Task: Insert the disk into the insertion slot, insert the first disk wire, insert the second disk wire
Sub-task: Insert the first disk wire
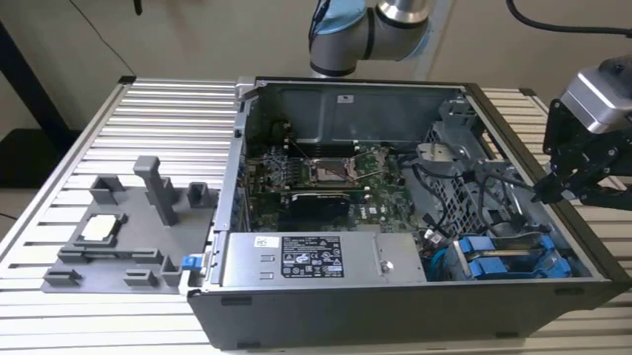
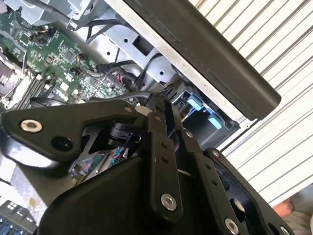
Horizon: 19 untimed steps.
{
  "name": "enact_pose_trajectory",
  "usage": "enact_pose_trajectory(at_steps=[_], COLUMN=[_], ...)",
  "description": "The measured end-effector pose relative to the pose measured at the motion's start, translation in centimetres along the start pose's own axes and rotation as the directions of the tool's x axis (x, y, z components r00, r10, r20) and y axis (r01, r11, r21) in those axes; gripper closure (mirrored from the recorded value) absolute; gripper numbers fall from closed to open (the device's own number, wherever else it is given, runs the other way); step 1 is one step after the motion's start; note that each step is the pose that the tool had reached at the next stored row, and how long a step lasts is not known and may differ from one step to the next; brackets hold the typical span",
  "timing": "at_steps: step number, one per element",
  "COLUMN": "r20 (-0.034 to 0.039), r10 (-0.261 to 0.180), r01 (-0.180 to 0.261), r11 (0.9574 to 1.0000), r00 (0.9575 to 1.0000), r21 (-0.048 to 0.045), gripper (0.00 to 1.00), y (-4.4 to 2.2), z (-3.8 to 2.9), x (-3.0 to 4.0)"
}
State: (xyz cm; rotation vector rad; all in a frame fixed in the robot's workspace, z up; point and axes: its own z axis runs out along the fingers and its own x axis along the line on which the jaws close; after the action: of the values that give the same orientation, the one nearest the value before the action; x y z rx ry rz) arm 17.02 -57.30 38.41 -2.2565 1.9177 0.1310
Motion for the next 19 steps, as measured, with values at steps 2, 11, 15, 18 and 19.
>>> enact_pose_trajectory(at_steps=[2, 11, 15, 18, 19], r20=[0.0002, -0.0934, -0.1041, -0.107, -0.108], r10=[-0.003, -0.012, 0.023, 0.066, 0.077], r01=[0.003, 0.01, -0.025, -0.067, -0.078], r11=[1.0, 0.9998, 0.9996, 0.9977, 0.997], r00=[1.0, 0.9956, 0.9943, 0.992, 0.9912], r21=[-0.0005, -0.0183, -0.0134, -0.0053, -0.0035], gripper=[0.81, 0.81, 0.81, 0.81, 0.81], y=[0.0, 0.01, 0.12, 0.15, 0.18], z=[0.0, 0.03, 0.38, 0.61, 0.69], x=[0.0, -0.03, 0.01, 0.06, 0.07])
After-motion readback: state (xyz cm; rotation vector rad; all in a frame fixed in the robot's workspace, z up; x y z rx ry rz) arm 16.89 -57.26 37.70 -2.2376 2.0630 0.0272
